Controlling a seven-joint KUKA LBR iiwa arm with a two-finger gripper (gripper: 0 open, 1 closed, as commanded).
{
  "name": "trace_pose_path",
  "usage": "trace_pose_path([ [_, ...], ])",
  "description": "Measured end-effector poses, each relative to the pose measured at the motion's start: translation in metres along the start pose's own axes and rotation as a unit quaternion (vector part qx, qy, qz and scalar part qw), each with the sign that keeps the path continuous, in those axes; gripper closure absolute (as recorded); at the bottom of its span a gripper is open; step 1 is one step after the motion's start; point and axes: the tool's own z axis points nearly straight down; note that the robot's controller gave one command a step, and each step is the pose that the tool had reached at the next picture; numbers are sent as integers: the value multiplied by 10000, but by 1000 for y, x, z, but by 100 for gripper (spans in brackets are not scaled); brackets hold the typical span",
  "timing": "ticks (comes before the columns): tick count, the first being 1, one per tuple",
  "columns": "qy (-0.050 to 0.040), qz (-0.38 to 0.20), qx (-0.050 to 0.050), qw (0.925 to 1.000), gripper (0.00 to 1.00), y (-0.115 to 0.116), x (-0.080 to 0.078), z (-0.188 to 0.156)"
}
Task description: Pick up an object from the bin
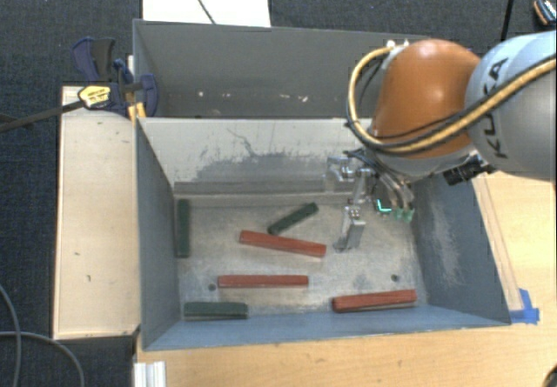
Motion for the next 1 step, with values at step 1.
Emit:
trace_pose_path([
  [1,-1,438,-4,9990,0,42,-14,135],
])
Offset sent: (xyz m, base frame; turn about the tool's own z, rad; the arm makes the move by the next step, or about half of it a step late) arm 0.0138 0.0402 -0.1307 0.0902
